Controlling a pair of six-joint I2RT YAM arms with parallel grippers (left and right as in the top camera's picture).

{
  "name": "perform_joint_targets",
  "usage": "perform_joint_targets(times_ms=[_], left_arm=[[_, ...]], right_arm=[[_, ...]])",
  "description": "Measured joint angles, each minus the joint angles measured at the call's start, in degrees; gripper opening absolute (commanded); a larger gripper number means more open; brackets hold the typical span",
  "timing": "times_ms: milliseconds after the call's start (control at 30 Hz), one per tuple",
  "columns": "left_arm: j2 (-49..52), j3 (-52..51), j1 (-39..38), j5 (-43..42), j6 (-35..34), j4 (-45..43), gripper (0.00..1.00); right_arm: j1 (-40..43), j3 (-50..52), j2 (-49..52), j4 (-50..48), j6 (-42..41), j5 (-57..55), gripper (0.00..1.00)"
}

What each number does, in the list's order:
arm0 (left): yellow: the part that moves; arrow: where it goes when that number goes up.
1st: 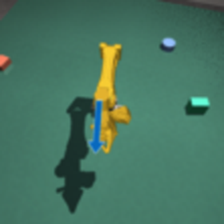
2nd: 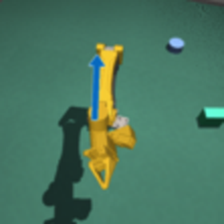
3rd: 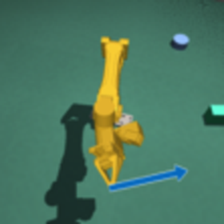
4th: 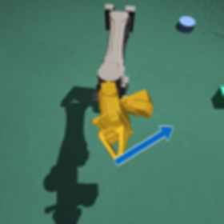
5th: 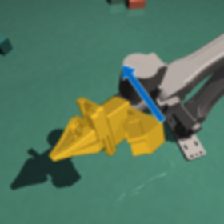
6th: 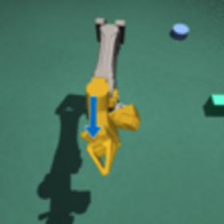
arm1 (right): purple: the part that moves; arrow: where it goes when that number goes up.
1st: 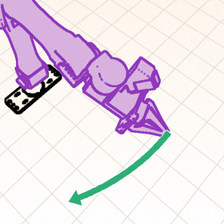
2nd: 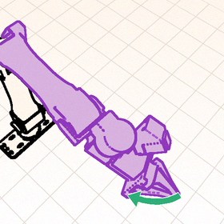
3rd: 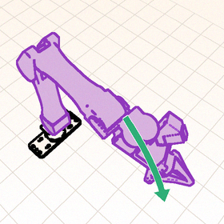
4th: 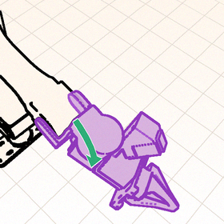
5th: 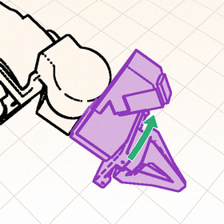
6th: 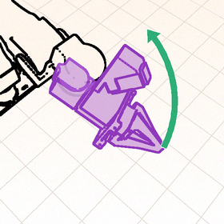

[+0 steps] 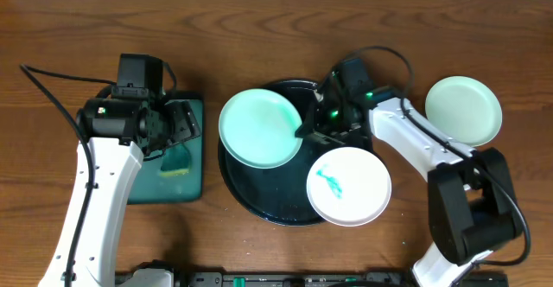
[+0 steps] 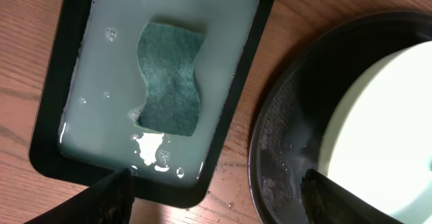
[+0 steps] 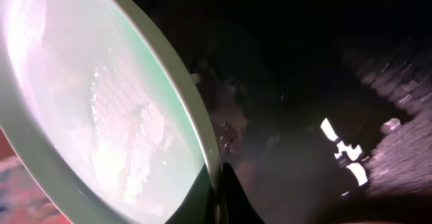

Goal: Clean dirty plates on tray and stack at the side
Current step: 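Lift the scrubbed green plate by its rim with the right gripper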

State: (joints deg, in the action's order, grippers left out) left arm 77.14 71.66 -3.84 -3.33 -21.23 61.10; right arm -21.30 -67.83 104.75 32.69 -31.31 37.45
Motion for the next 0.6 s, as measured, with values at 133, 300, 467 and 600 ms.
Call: perform_joint_targets(times_ms=[133,300,467,600], left_arm=[[0.0,0.0,0.0,-0.4,0.0,0.0,0.80],[0.0,0.0,0.0,-0.6,0.0,0.0,0.80],[0.0,0.0,0.0,-0.8,0.0,0.0,0.80],[0.0,0.0,0.0,-0.8,0.0,0.0,0.80]], right_arm=[[0.9,0.0,-2.3,-0.8,4.9,-4.9,0.02],[1.5,0.0,-6.9,0.8,10.3,-15.7,0.02],[1.5,0.0,-12.2,4.9,14.8,-26.3,0.01],[1.3,0.0,-15.6,7.8,19.4,-34.3,0.01]])
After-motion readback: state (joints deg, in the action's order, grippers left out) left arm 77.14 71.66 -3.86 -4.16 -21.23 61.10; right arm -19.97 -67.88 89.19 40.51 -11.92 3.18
